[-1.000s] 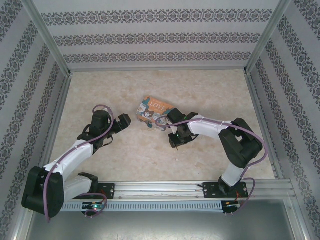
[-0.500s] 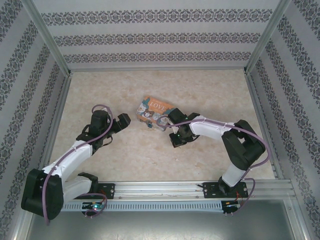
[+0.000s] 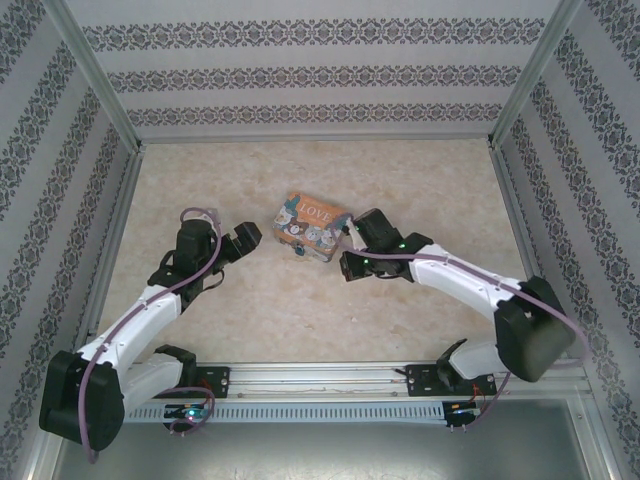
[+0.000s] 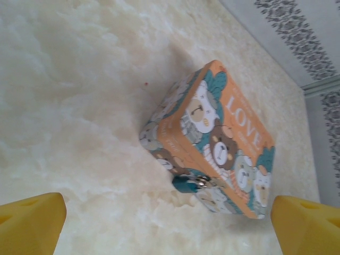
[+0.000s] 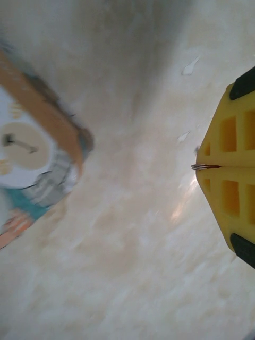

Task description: Unlock the padlock with the key

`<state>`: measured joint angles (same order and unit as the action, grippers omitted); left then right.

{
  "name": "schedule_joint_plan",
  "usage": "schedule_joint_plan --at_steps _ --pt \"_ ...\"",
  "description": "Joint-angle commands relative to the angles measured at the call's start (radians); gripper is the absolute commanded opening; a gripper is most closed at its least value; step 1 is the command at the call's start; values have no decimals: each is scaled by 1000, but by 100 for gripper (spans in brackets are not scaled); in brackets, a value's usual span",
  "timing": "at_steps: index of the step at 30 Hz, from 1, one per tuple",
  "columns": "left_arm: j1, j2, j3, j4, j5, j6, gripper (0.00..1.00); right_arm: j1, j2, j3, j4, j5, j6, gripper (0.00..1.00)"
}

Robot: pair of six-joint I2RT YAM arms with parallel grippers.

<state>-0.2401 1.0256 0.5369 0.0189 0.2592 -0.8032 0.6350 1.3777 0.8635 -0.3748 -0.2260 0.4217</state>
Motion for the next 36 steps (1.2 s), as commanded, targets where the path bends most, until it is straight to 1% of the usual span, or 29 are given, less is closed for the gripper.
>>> schedule_joint_plan --at_steps 1,5,8,10,15,20,24,26,28,29,32,36 --pt "7 -15 -1 151 81 -65 99 -33 -82 -66 232 -83 141 0" --pt "6 -3 -21 294 147 -159 99 -62 -160 -127 436 -119 256 0" --pt "6 22 -25 368 186 -269 100 -66 -200 -149 540 -121 293 0" --pt "3 46 -21 414 211 -343 98 -66 -217 -161 605 -122 314 0" --pt "-23 110 -27 560 219 -544 95 -60 -228 -191 757 -127 354 0" --pt "-60 231 -55 837 198 -781 95 -42 -204 -201 889 -124 387 0" --pt "-105 372 -53 1065 179 -933 92 -21 -163 -180 936 -129 398 0" --pt "-140 471 -51 1220 146 -1019 88 -11 -139 -167 955 -132 404 0" --pt "-176 574 -47 1394 88 -1102 85 -2 -118 -159 973 -131 408 0" --pt "-195 613 -32 1411 87 -1152 83 1 -108 -155 978 -129 409 0" --pt "-245 667 3 1411 49 -1167 82 11 -84 -146 985 -127 409 0" --pt "-265 688 27 1413 18 -1186 82 15 -68 -154 995 -117 410 0"
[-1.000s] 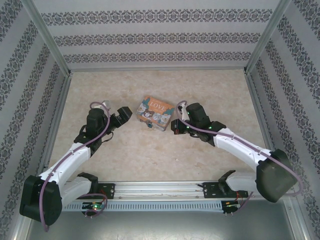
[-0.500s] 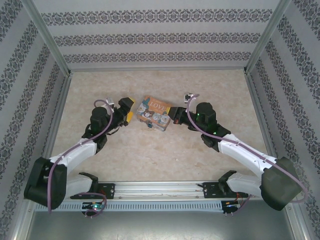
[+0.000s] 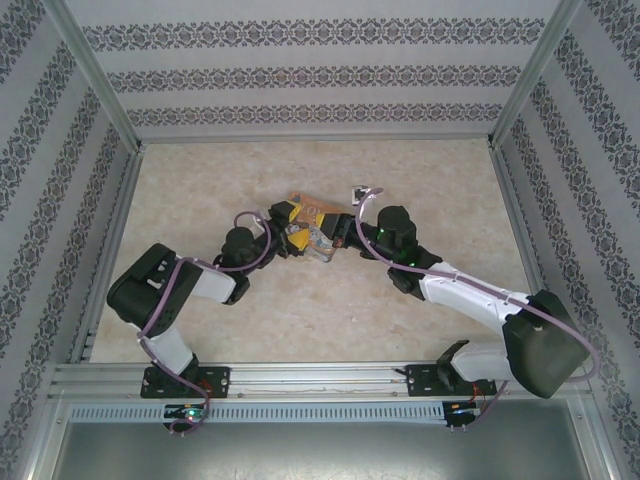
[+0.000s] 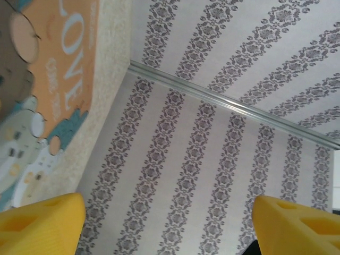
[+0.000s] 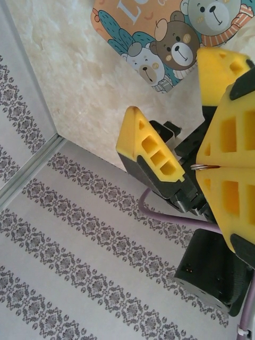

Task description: Unlock the padlock with the key

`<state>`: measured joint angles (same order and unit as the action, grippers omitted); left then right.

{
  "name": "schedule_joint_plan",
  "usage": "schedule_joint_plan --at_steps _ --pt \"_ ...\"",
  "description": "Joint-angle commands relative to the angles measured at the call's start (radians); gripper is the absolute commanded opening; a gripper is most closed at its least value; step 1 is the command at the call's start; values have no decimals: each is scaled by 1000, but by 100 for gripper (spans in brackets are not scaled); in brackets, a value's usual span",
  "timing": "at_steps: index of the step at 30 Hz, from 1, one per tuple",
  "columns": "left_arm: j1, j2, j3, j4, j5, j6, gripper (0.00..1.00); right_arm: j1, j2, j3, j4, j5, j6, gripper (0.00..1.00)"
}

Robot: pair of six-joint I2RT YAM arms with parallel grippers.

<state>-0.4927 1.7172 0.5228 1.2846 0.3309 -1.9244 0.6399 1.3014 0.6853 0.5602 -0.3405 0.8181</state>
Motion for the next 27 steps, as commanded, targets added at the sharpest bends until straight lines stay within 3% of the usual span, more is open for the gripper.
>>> schedule_joint_plan --at_steps 1,17,27 --pt "-14 -4 46 147 -61 -68 82 9 10 19 62 5 14 0" --pt "-94 55 129 145 -88 -131 80 11 114 40 134 -14 38 0" --pt "-96 42 94 145 -143 -118 55 1 120 21 133 -3 50 0"
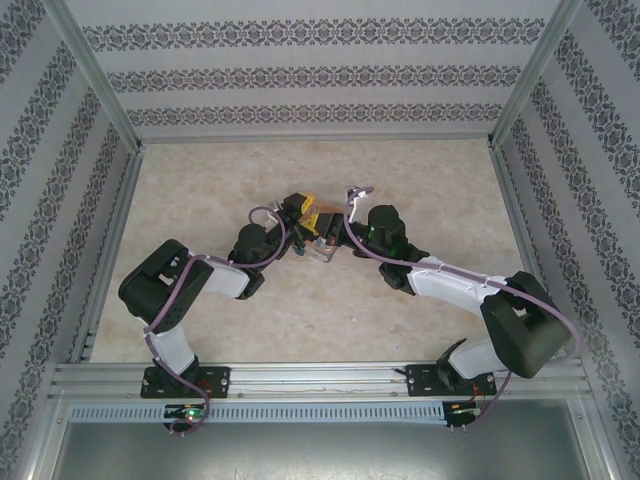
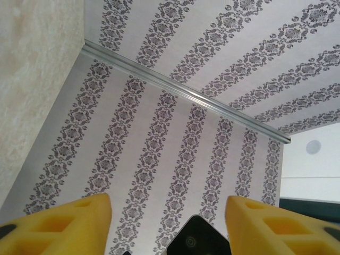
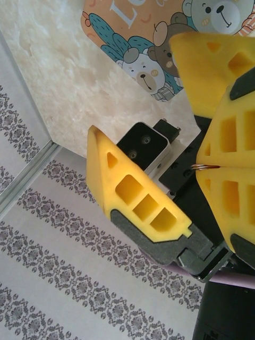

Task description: Unlock the padlock with the key

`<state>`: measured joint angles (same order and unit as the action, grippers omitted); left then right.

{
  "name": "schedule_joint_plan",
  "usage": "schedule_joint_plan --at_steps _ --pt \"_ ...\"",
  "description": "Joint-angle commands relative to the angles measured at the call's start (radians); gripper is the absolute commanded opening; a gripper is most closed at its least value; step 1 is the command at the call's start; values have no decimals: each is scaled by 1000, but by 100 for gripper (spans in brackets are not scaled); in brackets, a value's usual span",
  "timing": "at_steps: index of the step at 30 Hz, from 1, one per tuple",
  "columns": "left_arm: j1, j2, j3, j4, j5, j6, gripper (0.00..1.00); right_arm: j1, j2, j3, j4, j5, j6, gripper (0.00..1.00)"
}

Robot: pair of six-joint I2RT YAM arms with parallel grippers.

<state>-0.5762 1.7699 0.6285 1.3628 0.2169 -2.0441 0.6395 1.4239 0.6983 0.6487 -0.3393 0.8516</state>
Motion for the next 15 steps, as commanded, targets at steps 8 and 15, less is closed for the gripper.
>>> schedule_joint_plan --at_steps 8,15 --pt "-13 -8 -22 67 -43 7 32 -7 -22 -6 37 2 19 0" --pt "-13 -9 -21 67 -45 19 17 -11 -35 -8 31 4 19 0"
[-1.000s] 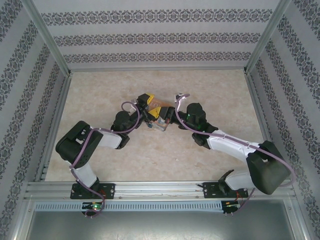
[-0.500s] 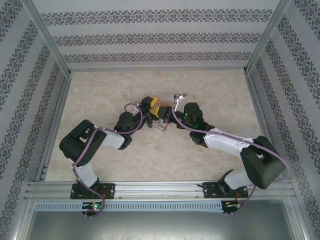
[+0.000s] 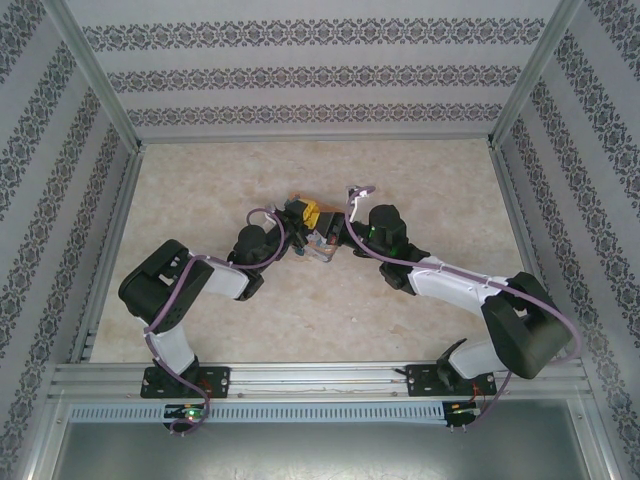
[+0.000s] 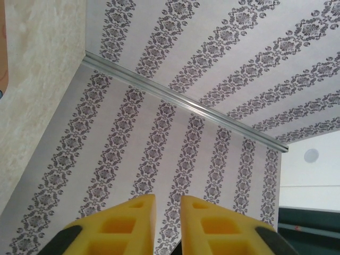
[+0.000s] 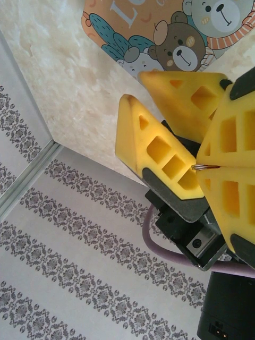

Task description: Unlock the padlock with the key

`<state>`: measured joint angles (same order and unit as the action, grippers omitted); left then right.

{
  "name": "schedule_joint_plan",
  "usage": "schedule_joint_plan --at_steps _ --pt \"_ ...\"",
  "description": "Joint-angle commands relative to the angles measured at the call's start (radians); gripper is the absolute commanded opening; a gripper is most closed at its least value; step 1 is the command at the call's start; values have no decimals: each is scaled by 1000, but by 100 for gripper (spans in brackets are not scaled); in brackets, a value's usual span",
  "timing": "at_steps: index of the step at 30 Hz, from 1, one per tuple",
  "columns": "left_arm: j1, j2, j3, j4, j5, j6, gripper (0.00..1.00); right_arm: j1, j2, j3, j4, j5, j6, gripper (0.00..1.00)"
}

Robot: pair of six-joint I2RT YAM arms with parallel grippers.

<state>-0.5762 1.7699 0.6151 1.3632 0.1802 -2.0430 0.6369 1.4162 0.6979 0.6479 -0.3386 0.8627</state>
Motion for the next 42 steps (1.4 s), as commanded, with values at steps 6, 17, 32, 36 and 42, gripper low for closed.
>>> schedule_joint_plan --at_steps 6,17,32,36,42 --pt "-13 -9 -10 62 -10 24 11 -14 -40 -8 27 0 11 0" --pt "-13 -26 -15 38 -12 41 0 -19 -65 -15 19 5 9 0" --pt "53 -196 82 -386 204 471 0 -131 -295 -117 -67 -86 -32 54" --pt "67 -277 134 -628 274 700 0 -168 -344 -130 -75 -167 -27 63" --pt "68 -439 276 -1127 268 1119 0 -177 -322 -120 -59 -290 -10 66"
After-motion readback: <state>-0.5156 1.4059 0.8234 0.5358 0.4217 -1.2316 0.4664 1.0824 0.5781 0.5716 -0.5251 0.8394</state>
